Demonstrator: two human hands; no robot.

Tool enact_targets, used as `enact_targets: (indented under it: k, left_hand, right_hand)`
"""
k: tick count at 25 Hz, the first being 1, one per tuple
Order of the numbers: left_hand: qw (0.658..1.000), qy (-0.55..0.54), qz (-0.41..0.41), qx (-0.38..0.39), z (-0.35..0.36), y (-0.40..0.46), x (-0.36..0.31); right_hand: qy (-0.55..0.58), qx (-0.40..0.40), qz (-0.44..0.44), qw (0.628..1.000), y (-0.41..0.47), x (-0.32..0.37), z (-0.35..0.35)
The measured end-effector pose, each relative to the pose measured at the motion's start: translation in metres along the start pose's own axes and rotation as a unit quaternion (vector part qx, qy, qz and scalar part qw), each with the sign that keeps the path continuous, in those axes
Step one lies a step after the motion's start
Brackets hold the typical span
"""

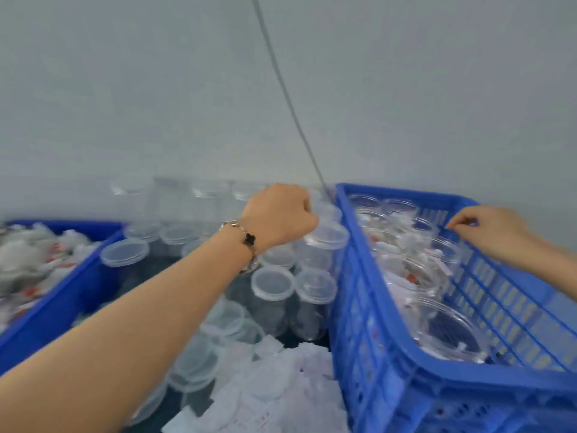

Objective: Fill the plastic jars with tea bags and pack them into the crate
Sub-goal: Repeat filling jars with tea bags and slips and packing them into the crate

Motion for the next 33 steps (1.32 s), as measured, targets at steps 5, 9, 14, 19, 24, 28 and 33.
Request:
enact_targets:
  k: [5,9,14,19,24,28,33]
  left_hand:
    - [0.979,0.026,-0.200,0.016,-0.023,-0.066,0.154]
    - [0.962,0.050,-0.265,0.043,-0.026,-0.092,0.234]
    - [0.942,0.058,-0.325,0.052,-0.041,-0.079,0.326]
    - [0.944,-0.002,-0.328,0.034,-0.036,-0.035,0.368]
    - [0.944,-0.073,-0.322,-0.009,-0.002,0.015,0.401]
    - [0.931,-0.173,-0.312,-0.084,0.014,0.030,0.408]
    - [0.920,-0.195,-0.295,-0.170,-0.015,-0.004,0.378]
  right_hand:
    - [-0.030,0.037,-0.153,0.987,0.018,0.134,0.001]
    - [-0.059,0.093,-0.251,0.962,0.013,0.277,0.052]
    - [-0.068,0.199,-0.293,0.933,0.005,0.393,0.171]
    - [-0.010,0.255,-0.265,0.930,0.040,0.451,0.257]
    - [0.158,0.250,-0.140,0.945,0.090,0.478,0.305]
    - [0.305,0.257,-0.114,0.910,0.102,0.498,0.320]
    - [0.338,0.220,-0.152,0.903,0.064,0.497,0.281]
Point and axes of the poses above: each hand's wrist, its own y-axis towards the middle knuckle, its own z-axis out of the palm, x = y × z, the point moved 3 cm from there along y, towards the middle knuckle, and after that the axes turned 4 degrees about x, right-handed, at the moved point
